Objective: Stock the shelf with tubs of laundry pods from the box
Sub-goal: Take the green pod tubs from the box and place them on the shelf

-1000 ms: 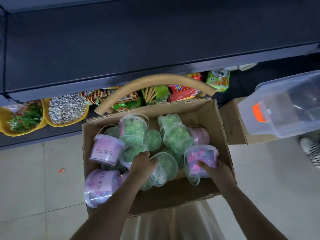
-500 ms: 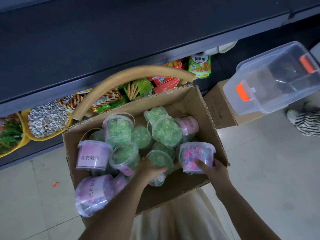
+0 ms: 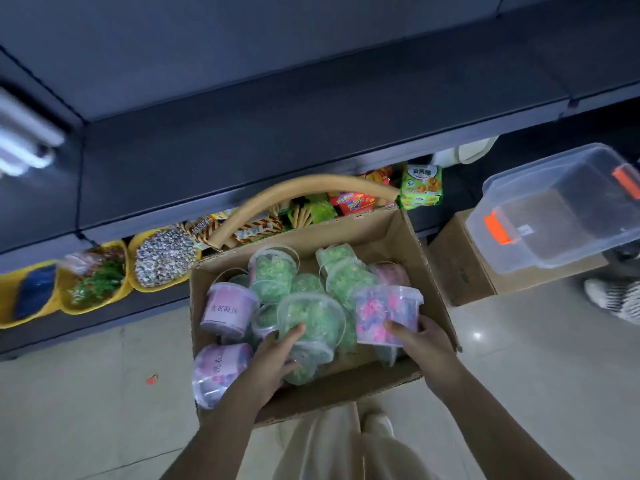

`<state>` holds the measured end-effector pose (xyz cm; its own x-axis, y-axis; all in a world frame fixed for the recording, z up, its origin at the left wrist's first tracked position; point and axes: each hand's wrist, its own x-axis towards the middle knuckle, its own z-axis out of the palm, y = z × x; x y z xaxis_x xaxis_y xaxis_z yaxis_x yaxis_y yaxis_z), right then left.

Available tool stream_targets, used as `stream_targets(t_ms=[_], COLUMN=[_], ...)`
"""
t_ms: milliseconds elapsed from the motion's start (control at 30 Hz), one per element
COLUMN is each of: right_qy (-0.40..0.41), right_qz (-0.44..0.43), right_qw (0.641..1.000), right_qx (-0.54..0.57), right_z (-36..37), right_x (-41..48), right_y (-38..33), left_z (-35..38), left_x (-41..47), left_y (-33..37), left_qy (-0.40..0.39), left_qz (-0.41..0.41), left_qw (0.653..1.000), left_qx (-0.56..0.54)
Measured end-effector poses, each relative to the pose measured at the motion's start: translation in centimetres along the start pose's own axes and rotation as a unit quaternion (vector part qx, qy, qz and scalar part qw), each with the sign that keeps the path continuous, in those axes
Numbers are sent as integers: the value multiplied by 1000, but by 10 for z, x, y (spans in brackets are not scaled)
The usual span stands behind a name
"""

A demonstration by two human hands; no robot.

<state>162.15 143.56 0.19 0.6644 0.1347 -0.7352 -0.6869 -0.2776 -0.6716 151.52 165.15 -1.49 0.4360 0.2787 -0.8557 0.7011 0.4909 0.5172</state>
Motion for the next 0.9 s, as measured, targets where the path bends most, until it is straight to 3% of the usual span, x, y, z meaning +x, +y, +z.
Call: stream_targets(t_ms=[267, 467, 667, 900], right_qy=[-101, -153, -178, -205], right_qz=[-191, -291, -403, -471], right_qw=[976, 944, 897, 858], right_qx=[18, 14, -16, -20], right_z=[11, 45, 106, 217], right_x=[-61, -123, -192, -232], right_y=[-81, -147, -221, -298], left_z=[-15, -49, -102, -191], left_x=[-105, -185, -258, -284], left_y=[32, 65, 128, 205], left_qy=[-5, -11, 20, 44], left_qz=[165, 322, 435, 530], left_qw=[973, 918, 869, 821], left_qx=[-160, -232, -234, -209])
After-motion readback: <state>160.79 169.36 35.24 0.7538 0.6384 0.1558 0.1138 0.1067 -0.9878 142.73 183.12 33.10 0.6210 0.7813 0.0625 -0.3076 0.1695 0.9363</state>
